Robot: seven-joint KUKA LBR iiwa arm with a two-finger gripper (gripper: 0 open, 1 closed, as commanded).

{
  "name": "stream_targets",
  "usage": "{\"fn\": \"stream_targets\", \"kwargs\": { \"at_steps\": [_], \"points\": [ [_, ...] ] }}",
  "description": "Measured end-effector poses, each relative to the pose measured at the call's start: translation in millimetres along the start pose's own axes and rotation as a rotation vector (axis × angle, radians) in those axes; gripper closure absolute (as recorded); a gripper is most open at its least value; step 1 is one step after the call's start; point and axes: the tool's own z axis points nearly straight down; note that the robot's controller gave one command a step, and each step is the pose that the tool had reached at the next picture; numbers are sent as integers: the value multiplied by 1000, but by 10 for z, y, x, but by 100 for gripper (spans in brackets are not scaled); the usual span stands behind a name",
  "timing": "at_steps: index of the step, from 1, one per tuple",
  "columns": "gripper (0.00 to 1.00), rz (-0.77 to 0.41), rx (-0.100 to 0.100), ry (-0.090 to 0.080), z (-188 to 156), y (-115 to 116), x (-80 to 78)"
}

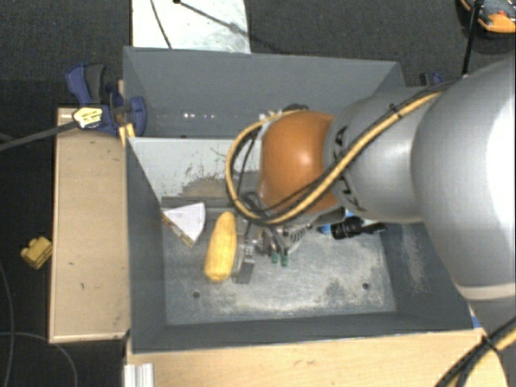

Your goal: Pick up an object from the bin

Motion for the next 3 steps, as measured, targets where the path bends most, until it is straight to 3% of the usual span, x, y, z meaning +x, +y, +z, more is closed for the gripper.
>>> {"fn": "stream_targets", "kwargs": {
  "at_steps": [1, 2, 3],
  "points": [
    [0, -145, 4, 8, 247, 90, -108],
    [0, -363, 0, 0, 349, 273, -244],
    [0, -283, 1, 2, 411, 362, -225]
  ]
}}
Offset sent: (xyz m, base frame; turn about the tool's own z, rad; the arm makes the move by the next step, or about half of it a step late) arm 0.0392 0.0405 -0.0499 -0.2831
